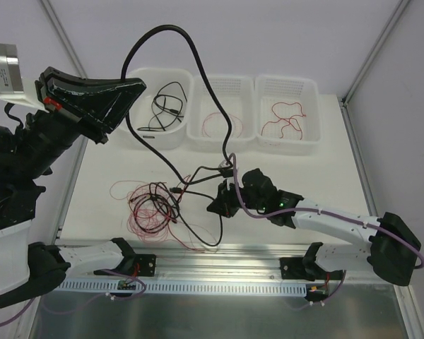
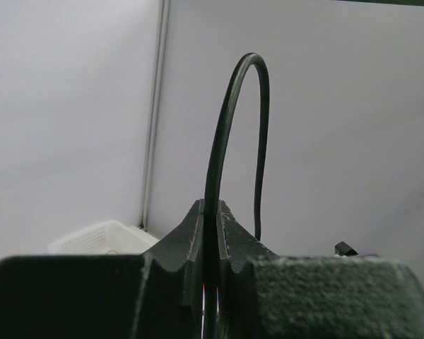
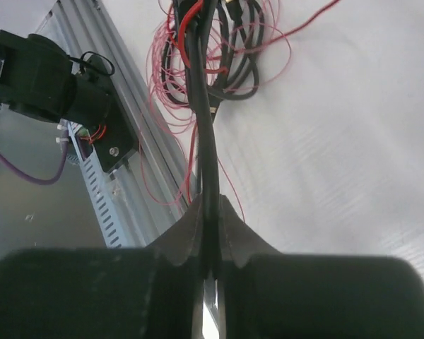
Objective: Untangle the cables
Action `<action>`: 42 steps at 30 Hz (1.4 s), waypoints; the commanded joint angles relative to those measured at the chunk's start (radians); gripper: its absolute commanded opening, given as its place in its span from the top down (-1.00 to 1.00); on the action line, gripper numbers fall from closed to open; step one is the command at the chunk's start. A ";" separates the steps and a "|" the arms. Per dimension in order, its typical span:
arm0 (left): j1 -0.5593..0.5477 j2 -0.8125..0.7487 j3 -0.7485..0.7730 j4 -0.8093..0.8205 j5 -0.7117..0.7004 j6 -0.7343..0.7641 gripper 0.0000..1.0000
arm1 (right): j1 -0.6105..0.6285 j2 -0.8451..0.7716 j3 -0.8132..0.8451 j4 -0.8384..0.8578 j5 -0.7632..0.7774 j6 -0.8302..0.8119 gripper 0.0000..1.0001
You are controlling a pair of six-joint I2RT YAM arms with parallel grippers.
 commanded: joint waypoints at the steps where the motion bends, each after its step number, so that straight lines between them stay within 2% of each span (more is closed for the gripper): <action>1: -0.006 -0.059 -0.059 0.072 -0.072 0.046 1.00 | 0.004 -0.061 0.036 -0.103 0.048 -0.039 0.99; 2: -0.006 -0.102 -0.122 0.073 -0.093 0.072 1.00 | 0.004 -0.090 0.106 -0.256 0.074 -0.059 0.99; 4: -0.006 -0.167 -0.194 0.073 -0.173 0.110 1.00 | 0.004 -0.197 0.195 -0.413 0.163 -0.140 0.99; 5: -0.006 -0.185 -0.263 0.073 -0.207 0.122 1.00 | 0.003 -0.229 0.320 -0.579 0.203 -0.174 0.99; 7: -0.007 -0.220 -0.325 0.073 -0.276 0.144 1.00 | -0.005 -0.283 0.460 -0.738 0.331 -0.244 0.99; 8: -0.006 -0.245 -0.372 0.075 -0.296 0.164 1.00 | -0.006 -0.294 0.526 -0.872 0.367 -0.263 0.99; 9: -0.006 -0.256 -0.392 0.073 -0.317 0.179 1.00 | -0.006 -0.318 0.645 -0.927 0.434 -0.281 0.99; 12: -0.006 -0.290 -0.458 0.072 -0.449 0.231 1.00 | -0.014 -0.371 0.773 -1.055 0.538 -0.336 0.99; 14: -0.006 -0.314 -0.504 0.072 -0.575 0.264 1.00 | -0.014 -0.462 0.774 -1.062 0.611 -0.335 0.99; 18: -0.006 -0.345 -0.557 0.072 -0.653 0.297 1.00 | -0.014 -0.624 0.691 -1.064 0.928 -0.254 0.99; 21: -0.006 -0.354 -0.557 0.073 -0.661 0.301 1.00 | -0.016 -0.728 0.578 -1.073 1.017 -0.124 0.99; 25: -0.006 -0.333 -0.497 0.073 -0.608 0.294 1.00 | -0.014 -0.774 0.415 -1.148 1.028 0.065 0.92; 26: -0.006 -0.327 -0.462 0.069 -0.591 0.291 1.00 | -0.014 -0.771 0.354 -1.165 1.019 0.103 0.82; 27: -0.006 -0.320 -0.443 0.072 -0.559 0.288 1.00 | -0.014 -0.756 0.332 -1.182 1.004 0.175 0.48; 29: -0.006 -0.304 -0.396 0.070 -0.519 0.276 1.00 | -0.016 -0.734 0.297 -1.231 0.981 0.223 0.11; 30: -0.007 -0.299 -0.382 0.070 -0.500 0.276 1.00 | -0.014 -0.722 0.276 -1.237 0.952 0.245 -0.22; 32: -0.006 -0.287 -0.350 0.069 -0.439 0.235 1.00 | -0.016 -0.722 0.268 -1.210 0.880 0.222 -0.55; 35: -0.006 -0.273 -0.325 0.064 -0.368 0.201 1.00 | -0.016 -0.716 0.289 -1.110 0.765 0.103 -0.77; 39: -0.006 -0.271 -0.325 0.061 -0.318 0.160 1.00 | -0.014 -0.661 0.306 -0.945 0.617 -0.028 -0.83; 40: -0.006 -0.274 -0.330 0.061 -0.305 0.144 1.00 | -0.016 -0.635 0.260 -0.823 0.585 -0.063 -0.83; 42: -0.006 -0.279 -0.331 0.061 -0.296 0.132 1.00 | -0.025 -0.586 0.210 -0.692 0.475 -0.079 -0.83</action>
